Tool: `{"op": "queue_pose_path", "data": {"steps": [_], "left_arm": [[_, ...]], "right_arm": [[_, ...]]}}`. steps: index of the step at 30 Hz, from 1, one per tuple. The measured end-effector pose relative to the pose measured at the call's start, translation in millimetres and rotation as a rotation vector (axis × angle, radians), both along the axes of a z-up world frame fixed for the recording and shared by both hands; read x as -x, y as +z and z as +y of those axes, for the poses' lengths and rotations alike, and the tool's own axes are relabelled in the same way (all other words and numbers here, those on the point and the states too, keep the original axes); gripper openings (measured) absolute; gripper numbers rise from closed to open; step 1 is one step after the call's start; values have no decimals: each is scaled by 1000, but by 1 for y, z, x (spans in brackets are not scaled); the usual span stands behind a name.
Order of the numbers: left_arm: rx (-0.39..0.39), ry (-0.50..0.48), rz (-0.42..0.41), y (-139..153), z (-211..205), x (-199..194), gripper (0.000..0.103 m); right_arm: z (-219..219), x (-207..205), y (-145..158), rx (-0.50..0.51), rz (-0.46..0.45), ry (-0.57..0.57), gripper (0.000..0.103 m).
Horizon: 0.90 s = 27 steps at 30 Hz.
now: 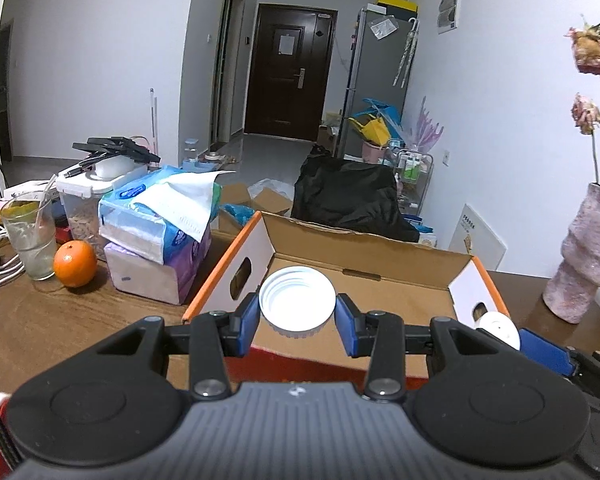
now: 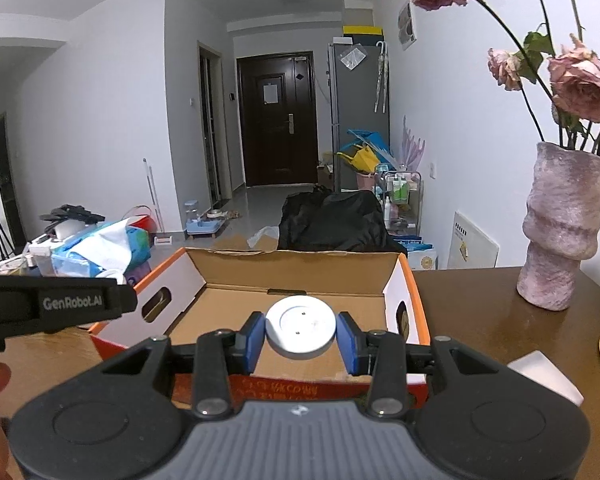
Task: Organize rigid objects
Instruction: 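Carry both white caps into the cardboard box and open both tools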
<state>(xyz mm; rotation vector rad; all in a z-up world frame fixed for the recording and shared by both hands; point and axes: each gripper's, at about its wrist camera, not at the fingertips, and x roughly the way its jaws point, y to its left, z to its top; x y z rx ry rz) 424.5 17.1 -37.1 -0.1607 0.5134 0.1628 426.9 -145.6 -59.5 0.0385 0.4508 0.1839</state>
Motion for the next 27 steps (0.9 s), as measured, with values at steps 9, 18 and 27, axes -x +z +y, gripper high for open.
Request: {"op": "queue_pose_path", "data": {"steps": [9, 18, 27], "left_arm": [[-26, 20, 19, -7, 1, -33, 42], [-49, 24, 42, -16, 2, -57, 42], [-65, 24, 67, -26, 3, -77, 42]], "right_arm": [[5, -32, -8, 37, 10, -8, 38], [5, -55, -19, 63, 46, -16, 38], [8, -71, -31, 83, 90, -13, 38]]}}
